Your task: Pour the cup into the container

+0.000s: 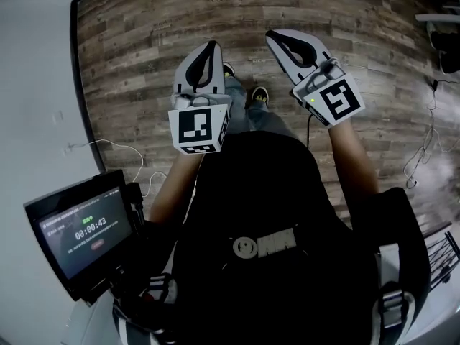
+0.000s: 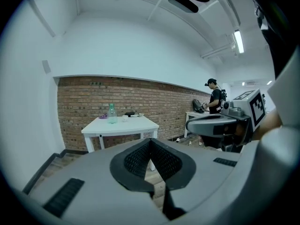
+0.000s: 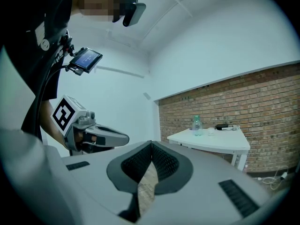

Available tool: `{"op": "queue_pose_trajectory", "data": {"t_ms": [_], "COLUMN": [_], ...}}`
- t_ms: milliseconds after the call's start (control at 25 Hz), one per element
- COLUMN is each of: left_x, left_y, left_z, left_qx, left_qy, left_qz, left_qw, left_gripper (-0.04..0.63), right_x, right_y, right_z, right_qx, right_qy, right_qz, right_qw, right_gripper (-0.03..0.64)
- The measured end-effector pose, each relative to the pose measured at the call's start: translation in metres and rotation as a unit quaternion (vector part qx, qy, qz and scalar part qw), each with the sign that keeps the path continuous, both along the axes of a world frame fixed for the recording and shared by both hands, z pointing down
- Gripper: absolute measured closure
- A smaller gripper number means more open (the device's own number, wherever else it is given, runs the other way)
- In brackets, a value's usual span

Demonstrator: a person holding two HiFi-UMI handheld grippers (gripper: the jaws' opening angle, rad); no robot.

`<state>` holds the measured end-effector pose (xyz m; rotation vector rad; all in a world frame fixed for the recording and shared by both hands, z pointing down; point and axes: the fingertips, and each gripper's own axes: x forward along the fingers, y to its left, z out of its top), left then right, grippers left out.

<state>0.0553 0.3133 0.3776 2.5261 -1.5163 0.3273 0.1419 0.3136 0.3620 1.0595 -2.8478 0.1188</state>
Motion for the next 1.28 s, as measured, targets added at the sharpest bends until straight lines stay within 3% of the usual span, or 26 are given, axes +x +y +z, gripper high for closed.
{"op": "queue_pose_trajectory", "data": {"t_ms": [360, 760, 1040, 1280], "left_x": [-0.012, -0.029, -0.062, -0.082], "left_y": [0.032, 0.069, 0.156, 0.198], "left_z": [0.008, 0.013, 0.002, 0.007], "left_qx": [-0.016, -0.019, 0.0, -0.01], "left_qy": [-0.006, 0.011, 0.027, 0.028], "left_qz": [-0.013, -0.005, 0.024, 0.04], "left_qw": [0.9998, 0.9997, 0.9994, 0.9987], "left_gripper": [0.597, 0.597, 0.597, 0.597], "right_x": [-0.012, -0.035, -0.075, -0.089], "right_y": [0.03, 0.07, 0.164, 0.211], "right_z": [0.005, 0.017, -0.002, 0.005], "right_qx": [-0.013, -0.021, 0.015, 0.001], "right_qy": [-0.006, 0.015, 0.035, 0.051], "right_qz": [-0.015, -0.009, 0.009, 0.032], "right_qw": [1.0, 1.0, 0.999, 0.998], "right_gripper": [0.611, 0.611, 0.611, 0.611]}}
